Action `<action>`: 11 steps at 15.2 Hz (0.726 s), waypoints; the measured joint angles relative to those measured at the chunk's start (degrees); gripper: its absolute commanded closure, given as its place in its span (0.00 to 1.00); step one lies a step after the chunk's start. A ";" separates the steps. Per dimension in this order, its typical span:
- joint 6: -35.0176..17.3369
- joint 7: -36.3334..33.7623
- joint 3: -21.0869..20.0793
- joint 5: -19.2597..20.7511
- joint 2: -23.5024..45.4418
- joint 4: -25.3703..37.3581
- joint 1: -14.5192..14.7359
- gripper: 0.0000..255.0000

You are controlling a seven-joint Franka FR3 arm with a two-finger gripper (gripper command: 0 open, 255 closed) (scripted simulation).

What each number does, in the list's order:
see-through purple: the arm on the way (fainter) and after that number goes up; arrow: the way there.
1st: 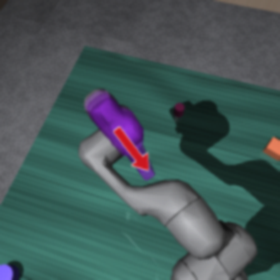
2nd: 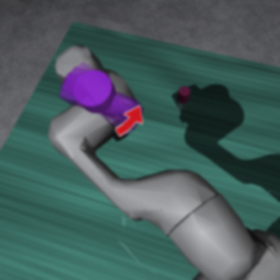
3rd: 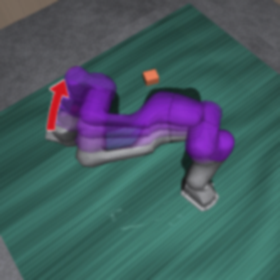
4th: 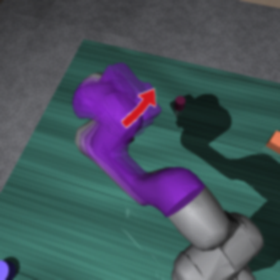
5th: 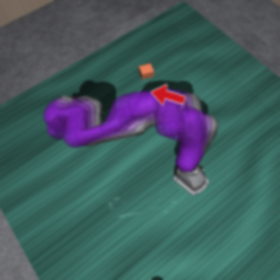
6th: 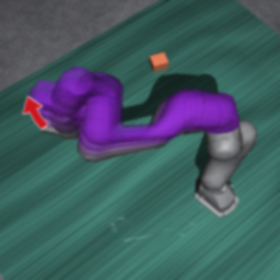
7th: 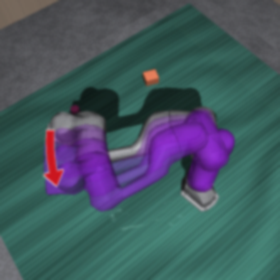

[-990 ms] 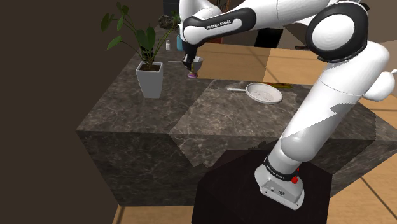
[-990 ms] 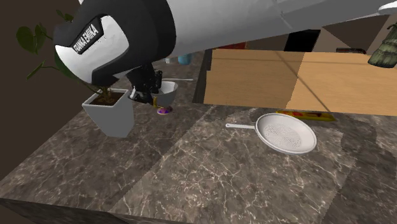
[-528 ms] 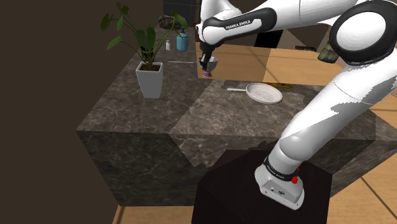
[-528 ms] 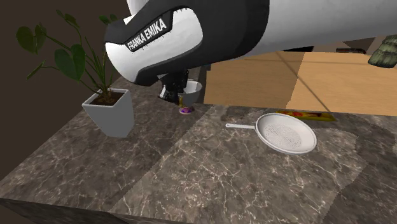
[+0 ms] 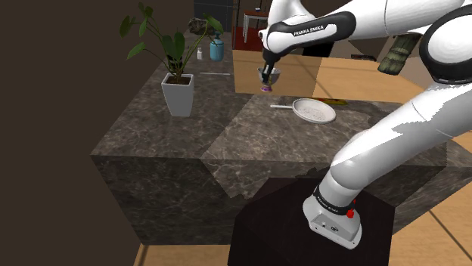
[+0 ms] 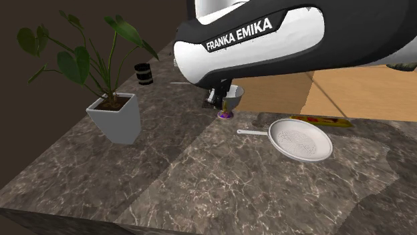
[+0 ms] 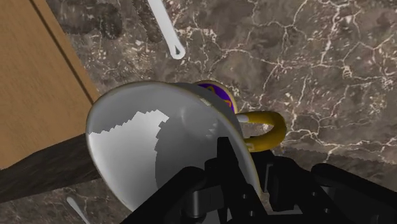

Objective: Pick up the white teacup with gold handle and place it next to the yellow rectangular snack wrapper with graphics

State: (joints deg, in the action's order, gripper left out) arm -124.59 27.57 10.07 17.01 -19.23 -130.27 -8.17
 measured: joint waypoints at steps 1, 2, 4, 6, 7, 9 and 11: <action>0.01 1.27 0.86 0.23 -1.42 -1.13 -0.54 1.00; -0.49 2.67 1.93 0.43 -2.00 -1.86 -1.10 1.00; -1.01 4.99 3.66 0.91 -3.61 -3.45 -2.12 1.00; -0.90 7.58 5.50 1.29 -5.08 -4.21 -3.10 1.00; -0.92 9.07 6.58 1.51 -5.71 -4.51 -3.65 1.00; -1.48 11.16 8.21 2.24 -7.58 -6.43 -4.74 1.00; -1.43 14.09 10.43 2.63 -8.35 -6.48 -5.75 1.00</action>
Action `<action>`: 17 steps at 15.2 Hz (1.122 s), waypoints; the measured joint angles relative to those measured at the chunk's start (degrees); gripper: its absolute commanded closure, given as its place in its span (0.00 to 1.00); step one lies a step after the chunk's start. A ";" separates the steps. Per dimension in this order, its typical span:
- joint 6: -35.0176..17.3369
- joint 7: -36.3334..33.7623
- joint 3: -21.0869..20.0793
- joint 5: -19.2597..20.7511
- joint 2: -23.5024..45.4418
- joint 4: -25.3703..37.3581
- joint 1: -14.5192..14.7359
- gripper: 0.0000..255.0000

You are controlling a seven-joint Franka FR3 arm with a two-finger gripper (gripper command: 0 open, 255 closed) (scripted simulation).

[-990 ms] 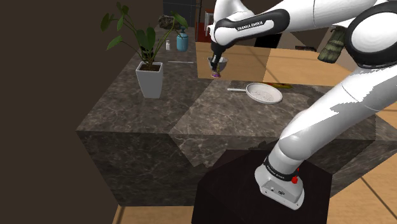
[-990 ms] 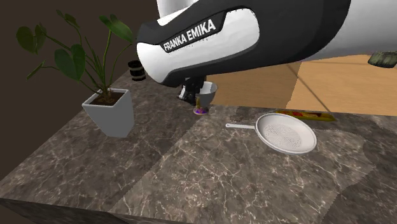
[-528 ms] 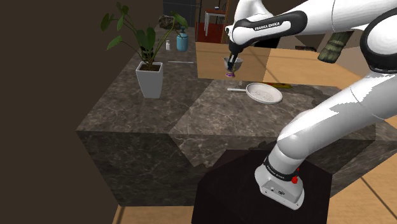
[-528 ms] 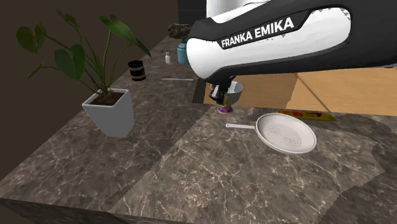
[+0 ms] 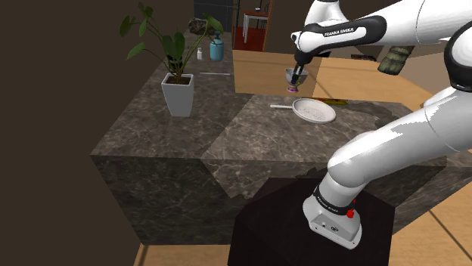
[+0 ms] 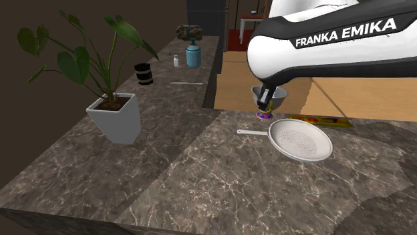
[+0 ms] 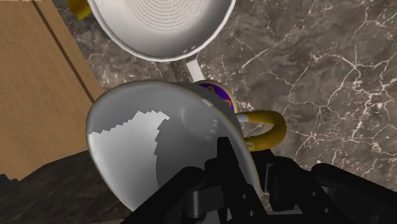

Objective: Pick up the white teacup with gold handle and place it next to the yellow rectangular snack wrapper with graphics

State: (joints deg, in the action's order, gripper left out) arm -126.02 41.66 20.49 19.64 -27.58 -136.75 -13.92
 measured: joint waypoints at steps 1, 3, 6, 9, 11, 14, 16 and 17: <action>-0.34 1.31 1.07 0.31 -0.51 -0.50 -0.54 1.00; 0.09 4.36 3.29 0.61 -1.13 0.02 -1.44 1.00; -0.62 8.89 7.02 1.17 -1.43 0.09 -2.76 1.00; -0.89 13.56 10.78 1.42 -1.36 0.97 -3.81 1.00; -0.82 16.60 13.18 1.43 -1.18 1.92 -4.32 1.00; -1.56 21.62 17.62 0.91 0.29 3.77 -4.58 1.00; -1.33 25.10 20.43 0.52 0.78 5.27 -4.79 1.00; -1.23 26.76 21.89 0.06 1.46 6.36 -4.60 1.00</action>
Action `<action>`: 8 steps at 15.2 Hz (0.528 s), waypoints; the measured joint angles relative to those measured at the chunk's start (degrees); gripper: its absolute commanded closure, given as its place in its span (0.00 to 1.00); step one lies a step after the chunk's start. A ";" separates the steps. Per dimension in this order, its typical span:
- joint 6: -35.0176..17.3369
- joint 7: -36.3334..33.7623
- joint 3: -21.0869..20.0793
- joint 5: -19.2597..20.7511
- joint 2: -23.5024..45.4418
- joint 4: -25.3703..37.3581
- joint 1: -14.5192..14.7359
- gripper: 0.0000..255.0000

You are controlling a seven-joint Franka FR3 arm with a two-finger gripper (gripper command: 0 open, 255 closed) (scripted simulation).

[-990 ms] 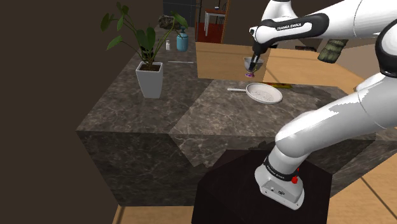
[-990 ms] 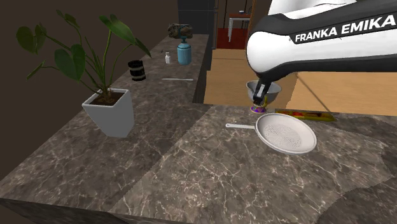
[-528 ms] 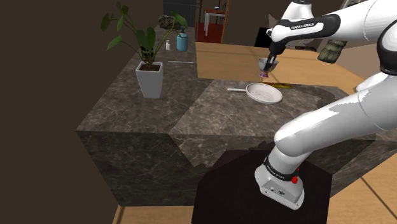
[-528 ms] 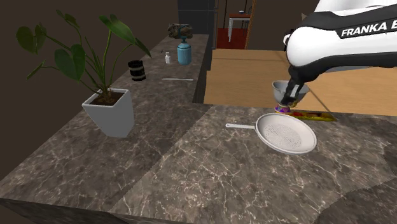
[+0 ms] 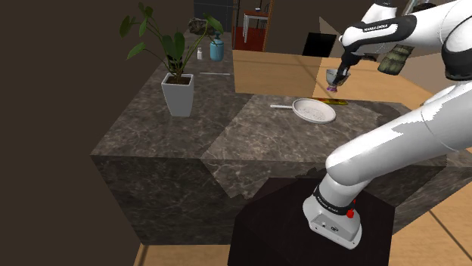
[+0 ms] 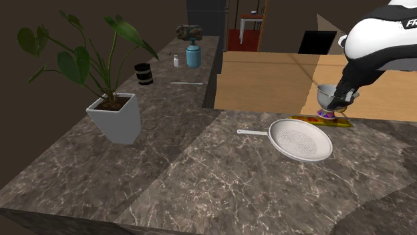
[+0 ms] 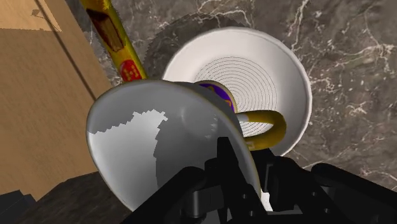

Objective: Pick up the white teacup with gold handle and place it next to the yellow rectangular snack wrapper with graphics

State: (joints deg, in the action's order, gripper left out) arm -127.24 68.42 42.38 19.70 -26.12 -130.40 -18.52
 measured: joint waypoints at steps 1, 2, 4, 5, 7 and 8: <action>-0.21 1.38 1.29 -0.43 0.66 0.71 0.22 1.00; -0.12 3.08 2.85 -1.09 1.55 1.97 0.59 1.00; -0.43 6.87 6.38 -2.28 2.98 3.76 1.15 1.00; -0.42 8.76 8.18 -3.15 3.94 4.97 1.67 1.00; -0.46 12.66 12.03 -4.87 5.66 7.09 2.68 1.00; -0.07 14.86 14.27 -6.35 7.07 8.95 3.72 1.00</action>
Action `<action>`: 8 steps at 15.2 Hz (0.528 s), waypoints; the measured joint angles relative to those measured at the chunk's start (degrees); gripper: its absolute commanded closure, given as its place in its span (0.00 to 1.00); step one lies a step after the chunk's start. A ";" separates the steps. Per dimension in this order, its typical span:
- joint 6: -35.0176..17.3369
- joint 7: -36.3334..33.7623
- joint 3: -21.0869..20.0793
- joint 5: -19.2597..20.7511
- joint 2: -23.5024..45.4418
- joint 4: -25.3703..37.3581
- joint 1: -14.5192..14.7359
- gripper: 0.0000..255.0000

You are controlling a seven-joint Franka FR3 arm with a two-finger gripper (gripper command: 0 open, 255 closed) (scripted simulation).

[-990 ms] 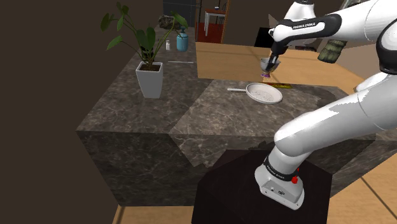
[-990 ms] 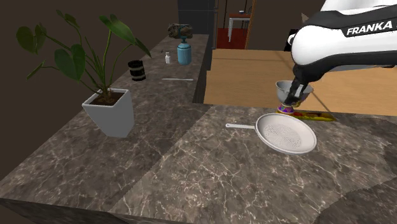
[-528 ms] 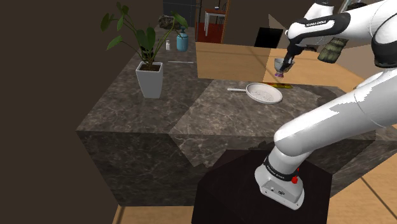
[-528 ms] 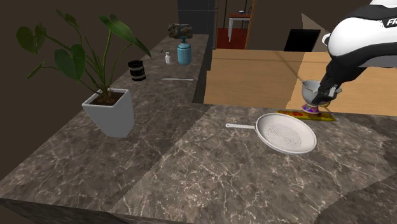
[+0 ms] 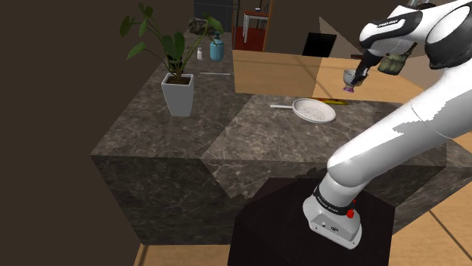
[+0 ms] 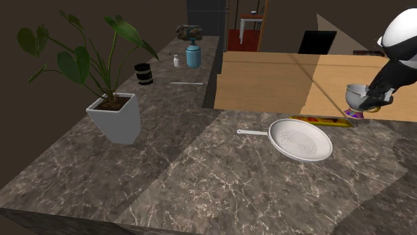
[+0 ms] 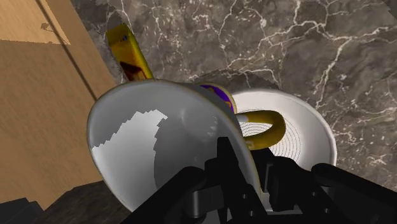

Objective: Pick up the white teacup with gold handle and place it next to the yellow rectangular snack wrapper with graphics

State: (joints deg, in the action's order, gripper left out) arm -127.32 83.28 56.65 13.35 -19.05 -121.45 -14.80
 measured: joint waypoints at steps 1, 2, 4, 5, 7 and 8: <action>-0.25 2.17 2.42 -1.58 1.53 1.23 1.13 1.00; -0.21 4.56 5.18 -3.60 3.43 2.92 2.60 1.00; 0.20 10.11 11.63 -8.42 7.46 6.20 5.88 1.00; 0.73 14.79 17.98 -13.17 11.79 8.74 9.42 1.00; 0.12 19.65 22.82 -18.90 15.48 9.11 12.12 1.00; -0.45 21.44 24.31 -21.19 17.09 8.78 12.87 1.00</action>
State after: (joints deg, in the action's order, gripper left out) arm -127.76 104.73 80.96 -7.84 -1.97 -112.67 -1.93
